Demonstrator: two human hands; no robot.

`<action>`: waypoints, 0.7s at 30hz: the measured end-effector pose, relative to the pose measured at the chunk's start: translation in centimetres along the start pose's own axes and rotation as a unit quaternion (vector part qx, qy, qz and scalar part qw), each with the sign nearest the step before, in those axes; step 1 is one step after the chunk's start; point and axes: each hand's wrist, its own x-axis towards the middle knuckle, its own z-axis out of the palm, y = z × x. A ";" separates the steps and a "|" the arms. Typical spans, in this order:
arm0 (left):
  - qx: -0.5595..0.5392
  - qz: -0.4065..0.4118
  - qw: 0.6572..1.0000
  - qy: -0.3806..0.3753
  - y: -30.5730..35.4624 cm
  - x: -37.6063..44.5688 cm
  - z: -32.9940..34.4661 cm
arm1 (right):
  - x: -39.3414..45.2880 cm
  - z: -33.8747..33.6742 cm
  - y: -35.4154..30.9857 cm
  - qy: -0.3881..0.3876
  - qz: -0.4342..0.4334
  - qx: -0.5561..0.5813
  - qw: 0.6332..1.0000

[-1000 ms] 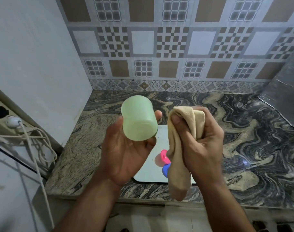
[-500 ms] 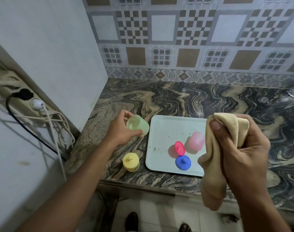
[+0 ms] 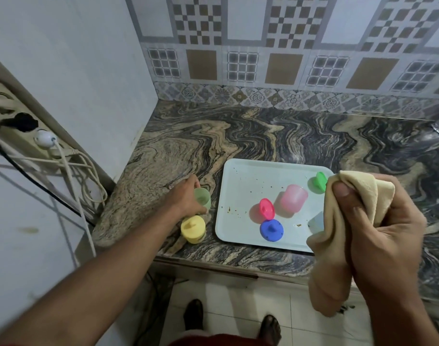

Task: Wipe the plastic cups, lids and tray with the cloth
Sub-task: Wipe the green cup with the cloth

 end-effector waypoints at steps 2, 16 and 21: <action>0.007 0.000 1.000 -0.007 0.0 0.2 0.0 | -0.1 -0.6 0.0 0.011 0.004 0.001 1.000; -0.167 0.225 0.957 0.080 14.5 2.2 2.2 | -0.4 -7.0 1.1 0.093 0.046 -0.018 0.994; -0.028 0.352 0.934 0.063 23.3 3.8 5.5 | -0.8 -9.4 1.4 0.119 0.062 -0.031 0.991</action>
